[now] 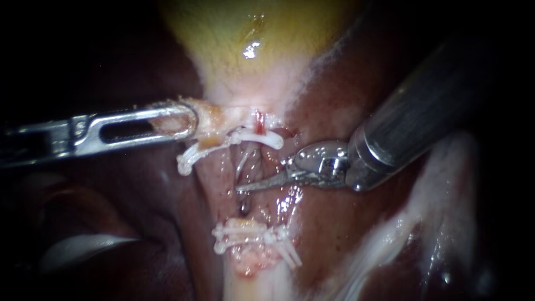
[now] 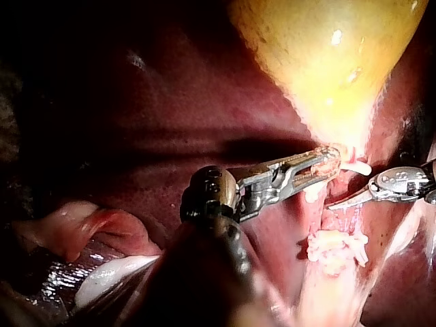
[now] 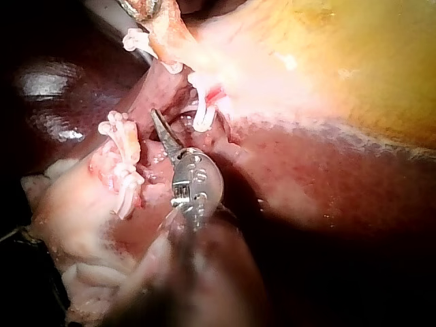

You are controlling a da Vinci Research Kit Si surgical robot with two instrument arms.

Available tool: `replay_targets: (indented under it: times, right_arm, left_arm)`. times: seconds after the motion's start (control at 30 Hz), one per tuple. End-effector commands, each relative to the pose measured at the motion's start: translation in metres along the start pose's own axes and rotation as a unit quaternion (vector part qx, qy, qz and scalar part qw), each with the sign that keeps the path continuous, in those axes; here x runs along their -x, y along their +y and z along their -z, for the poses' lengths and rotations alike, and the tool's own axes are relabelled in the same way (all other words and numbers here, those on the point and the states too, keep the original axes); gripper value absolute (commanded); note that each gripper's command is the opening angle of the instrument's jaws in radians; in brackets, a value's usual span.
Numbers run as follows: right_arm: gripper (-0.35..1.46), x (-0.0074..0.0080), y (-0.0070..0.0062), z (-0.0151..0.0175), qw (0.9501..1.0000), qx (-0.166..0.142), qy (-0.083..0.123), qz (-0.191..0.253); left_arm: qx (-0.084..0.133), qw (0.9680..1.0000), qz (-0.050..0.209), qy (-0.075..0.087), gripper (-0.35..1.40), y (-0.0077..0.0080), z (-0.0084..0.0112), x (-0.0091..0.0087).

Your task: Go back from the cut right tube

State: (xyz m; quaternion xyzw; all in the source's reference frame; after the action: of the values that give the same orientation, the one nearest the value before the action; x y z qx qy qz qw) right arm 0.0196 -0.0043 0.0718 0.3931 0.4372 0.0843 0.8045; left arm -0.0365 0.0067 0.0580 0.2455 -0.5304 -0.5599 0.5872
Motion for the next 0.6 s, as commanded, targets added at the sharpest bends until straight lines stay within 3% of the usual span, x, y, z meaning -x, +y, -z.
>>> replay_targets:
  times: [0.03, 0.17, 0.2, 0.27, 0.33, 0.43, 0.6]
  right_arm:
    - [-0.35, 0.0, -0.0001, 0.0, 1.0, 0.0, 0.0, 0.0]
    - [-0.35, -0.0001, -0.0001, 0.0, 0.9999, 0.015, 0.003, 0.0]
    - [-0.18, -0.0001, -0.0001, 0.0, 0.9999, 0.014, 0.006, 0.001]
    - [0.36, -0.0001, -0.0001, 0.0, 0.9998, 0.014, 0.013, 0.001]
    - [0.71, -0.0001, -0.0003, 0.0, 0.9997, 0.014, 0.022, 0.002]
    - [1.03, -0.0002, -0.0008, -0.0001, 0.9995, 0.013, 0.029, 0.002]
    - [1.25, -0.0003, -0.0013, -0.0003, 0.9994, 0.019, 0.03, 0.003]
  left_arm:
    - [0.0, 1.0, 0.0, 0.0, -0.35, 0.0, 0.0, 0.0]
    - [0.0, 1.0, 0.0, 0.0, -0.35, 0.0001, 0.0, 0.0]
    - [0.0, 1.0, 0.0, 0.0, -0.35, 0.0001, 0.0, 0.0]
    - [-0.001, 1.0, 0.0, 0.0, -0.35, 0.0001, 0.0, 0.0]
    - [-0.001, 1.0, 0.0, 0.0, -0.35, 0.0001, 0.0, -0.0001]
    - [-0.001, 1.0, 0.0, 0.0, -0.35, 0.0001, 0.0, -0.0001]
    - [-0.001, 1.0, 0.0, 0.0, -0.35, 0.0001, 0.0, -0.0001]
